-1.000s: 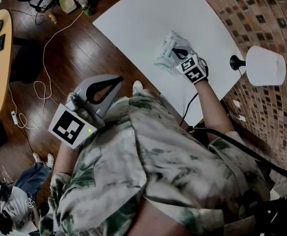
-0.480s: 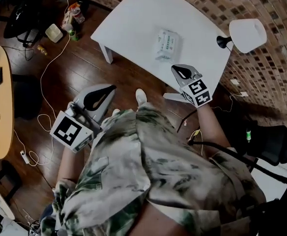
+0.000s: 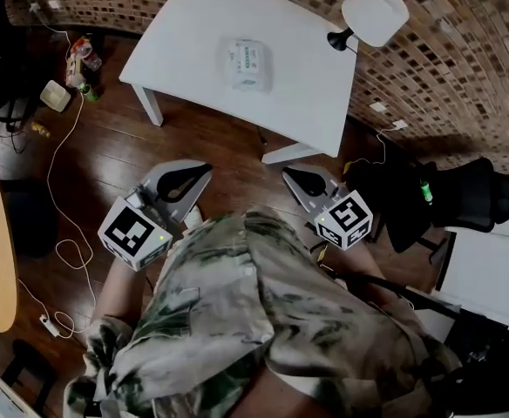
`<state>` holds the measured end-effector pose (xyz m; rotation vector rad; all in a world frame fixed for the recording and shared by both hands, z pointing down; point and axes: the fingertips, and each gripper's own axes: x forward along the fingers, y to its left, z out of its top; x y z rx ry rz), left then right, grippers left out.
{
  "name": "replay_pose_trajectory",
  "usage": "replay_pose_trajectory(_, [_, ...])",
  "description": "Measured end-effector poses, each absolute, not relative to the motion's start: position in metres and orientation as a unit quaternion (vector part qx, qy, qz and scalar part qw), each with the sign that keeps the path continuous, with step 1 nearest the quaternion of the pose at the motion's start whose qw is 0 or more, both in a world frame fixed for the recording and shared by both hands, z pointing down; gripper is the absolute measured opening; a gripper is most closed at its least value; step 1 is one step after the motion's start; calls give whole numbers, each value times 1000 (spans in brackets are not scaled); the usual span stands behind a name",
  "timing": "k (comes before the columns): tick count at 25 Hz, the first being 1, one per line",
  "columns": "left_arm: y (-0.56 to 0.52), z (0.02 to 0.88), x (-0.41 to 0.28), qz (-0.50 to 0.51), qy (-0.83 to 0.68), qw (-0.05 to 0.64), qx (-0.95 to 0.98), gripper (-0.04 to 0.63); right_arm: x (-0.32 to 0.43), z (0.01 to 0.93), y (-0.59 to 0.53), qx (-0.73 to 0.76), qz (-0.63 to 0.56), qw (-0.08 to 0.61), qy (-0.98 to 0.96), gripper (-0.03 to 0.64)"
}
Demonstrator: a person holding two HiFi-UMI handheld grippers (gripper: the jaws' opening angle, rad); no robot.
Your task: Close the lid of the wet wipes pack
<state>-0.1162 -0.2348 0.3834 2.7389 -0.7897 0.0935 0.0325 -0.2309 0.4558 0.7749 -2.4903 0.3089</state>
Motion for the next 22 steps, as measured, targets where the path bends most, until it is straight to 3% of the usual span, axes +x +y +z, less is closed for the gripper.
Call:
replay_pose_trajectory(7, [-174, 391, -56, 63, -255, 149, 953, 0, 83, 421, -168, 287, 89, 191, -934, 3])
replay_pose_trajectory(15, [-76, 381, 63, 84, -286, 121, 947, 0, 181, 414, -60, 263, 65, 146, -951, 3])
replay_pose_trajectory(22, [25, 386, 100, 128, -334, 146, 922, 0, 217, 421, 21, 196, 69, 145, -967, 3])
